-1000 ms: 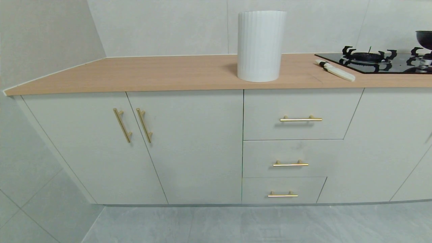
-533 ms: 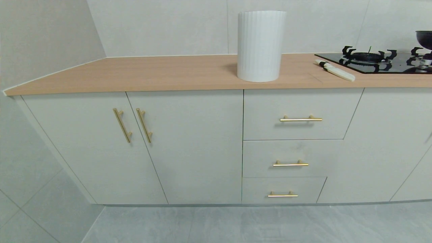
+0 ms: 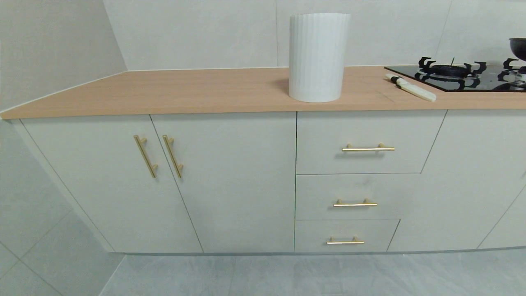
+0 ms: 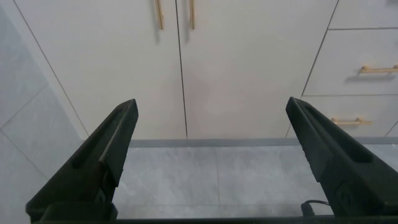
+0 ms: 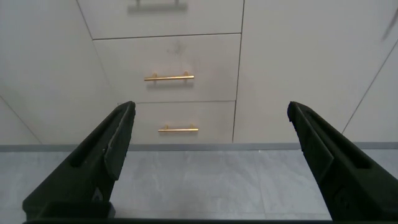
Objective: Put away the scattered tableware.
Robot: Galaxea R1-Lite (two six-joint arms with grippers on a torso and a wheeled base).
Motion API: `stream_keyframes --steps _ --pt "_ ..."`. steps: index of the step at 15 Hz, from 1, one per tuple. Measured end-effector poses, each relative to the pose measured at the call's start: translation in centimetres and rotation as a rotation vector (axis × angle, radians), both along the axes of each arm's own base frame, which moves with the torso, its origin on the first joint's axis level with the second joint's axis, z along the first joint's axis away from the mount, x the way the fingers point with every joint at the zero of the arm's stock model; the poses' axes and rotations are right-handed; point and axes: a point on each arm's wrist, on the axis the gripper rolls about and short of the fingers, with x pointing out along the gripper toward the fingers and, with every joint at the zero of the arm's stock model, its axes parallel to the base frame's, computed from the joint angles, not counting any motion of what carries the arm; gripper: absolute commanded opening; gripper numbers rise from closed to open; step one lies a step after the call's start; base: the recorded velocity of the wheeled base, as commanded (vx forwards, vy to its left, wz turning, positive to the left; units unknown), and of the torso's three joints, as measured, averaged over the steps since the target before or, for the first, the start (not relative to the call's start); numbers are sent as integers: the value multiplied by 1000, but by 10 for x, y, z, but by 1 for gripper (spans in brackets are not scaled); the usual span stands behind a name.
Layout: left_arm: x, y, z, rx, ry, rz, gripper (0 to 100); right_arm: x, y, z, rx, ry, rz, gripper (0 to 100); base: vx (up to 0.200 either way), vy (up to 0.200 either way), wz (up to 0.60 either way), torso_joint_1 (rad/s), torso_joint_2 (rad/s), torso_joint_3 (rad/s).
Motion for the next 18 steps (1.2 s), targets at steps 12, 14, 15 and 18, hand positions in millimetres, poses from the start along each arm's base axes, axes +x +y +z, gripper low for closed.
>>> stream_keyframes --steps 12,14,15,18 --pt "0 0 0 -1 0 0 100 0 0 0 -2 1 1 100 200 0 0 4 2 3" --pt "0 0 0 -2 0 1 100 0 0 0 -3 1 1 100 200 0 0 12 2 2" --pt "0 0 0 -2 0 1 100 0 0 0 -3 1 0 100 200 0 0 2 -2 -2" --pt "0 0 0 -2 -1 1 100 0 0 0 -3 2 1 100 200 0 0 -2 2 -1"
